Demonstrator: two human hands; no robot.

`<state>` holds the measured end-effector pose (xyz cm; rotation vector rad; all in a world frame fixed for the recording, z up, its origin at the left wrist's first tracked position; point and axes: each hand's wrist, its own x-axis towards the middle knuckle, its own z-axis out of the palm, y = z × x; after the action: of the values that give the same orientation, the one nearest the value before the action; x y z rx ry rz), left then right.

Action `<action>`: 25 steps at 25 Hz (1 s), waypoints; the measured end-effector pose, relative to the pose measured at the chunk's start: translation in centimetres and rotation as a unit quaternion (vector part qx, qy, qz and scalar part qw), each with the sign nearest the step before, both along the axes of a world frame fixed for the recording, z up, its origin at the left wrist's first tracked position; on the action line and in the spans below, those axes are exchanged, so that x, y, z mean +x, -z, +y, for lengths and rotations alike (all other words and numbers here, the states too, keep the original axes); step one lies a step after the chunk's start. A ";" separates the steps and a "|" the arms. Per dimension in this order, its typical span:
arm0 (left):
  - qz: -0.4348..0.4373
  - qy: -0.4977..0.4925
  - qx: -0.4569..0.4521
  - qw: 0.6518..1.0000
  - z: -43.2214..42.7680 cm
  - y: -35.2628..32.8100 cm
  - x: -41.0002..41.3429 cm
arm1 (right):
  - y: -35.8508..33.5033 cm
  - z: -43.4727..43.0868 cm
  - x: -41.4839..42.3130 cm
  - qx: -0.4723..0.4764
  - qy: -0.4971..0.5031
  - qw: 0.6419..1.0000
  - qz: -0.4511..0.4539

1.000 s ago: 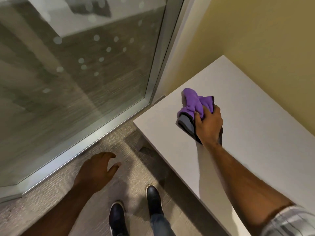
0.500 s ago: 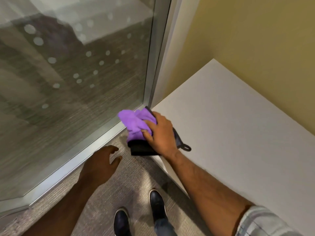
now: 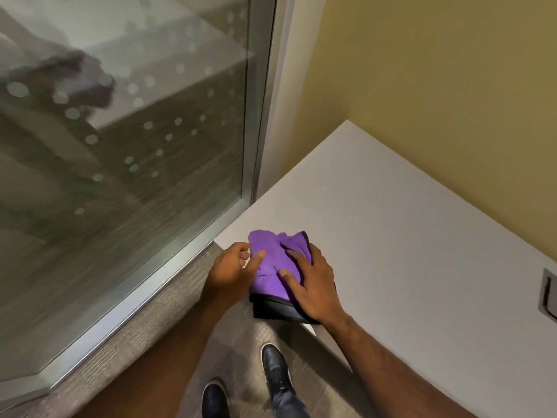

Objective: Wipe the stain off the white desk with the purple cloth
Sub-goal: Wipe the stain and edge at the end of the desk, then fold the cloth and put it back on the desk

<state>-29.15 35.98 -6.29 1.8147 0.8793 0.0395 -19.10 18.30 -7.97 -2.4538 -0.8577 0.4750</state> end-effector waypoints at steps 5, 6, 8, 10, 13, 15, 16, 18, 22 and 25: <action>0.070 -0.042 -0.025 0.996 -1.7 0.5 3.9 | -1.1 -0.6 2.2 0.081 0.162 0.979 0.091; 0.092 -0.037 -0.023 0.995 -1.8 1.0 4.4 | -1.0 -0.8 2.8 0.059 0.185 0.976 0.094; 0.122 -0.031 0.002 0.992 -1.9 1.5 4.8 | -0.8 -0.9 4.1 -0.013 0.218 0.971 0.098; 0.127 -0.037 0.036 0.991 -2.0 1.5 4.9 | -0.7 -1.1 4.9 -0.069 0.244 0.960 0.114; 0.117 -0.024 0.046 0.992 -1.6 1.7 4.9 | -0.4 -1.3 5.4 -0.093 0.247 0.951 0.159; 0.095 0.005 0.029 0.995 -1.2 1.7 4.9 | -0.6 -1.2 5.7 -0.080 0.237 0.951 0.181; 0.076 0.019 0.012 0.997 -1.1 1.7 4.8 | -0.7 -1.3 5.9 -0.065 0.230 0.953 0.184; 0.038 0.041 -0.023 0.998 -0.9 1.3 4.5 | -0.9 -1.8 6.1 -0.009 0.226 0.951 0.209; -0.018 0.057 -0.031 0.998 -0.9 -0.4 3.6 | -1.8 -3.6 5.7 0.167 0.312 0.865 0.355; -0.076 0.071 -0.007 0.995 -1.4 -2.1 3.5 | -2.9 -4.9 5.2 0.260 0.324 0.792 0.447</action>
<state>-25.65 34.53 -4.17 1.8299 0.6405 0.0800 -13.89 13.38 -5.06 -1.5428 0.2471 0.8675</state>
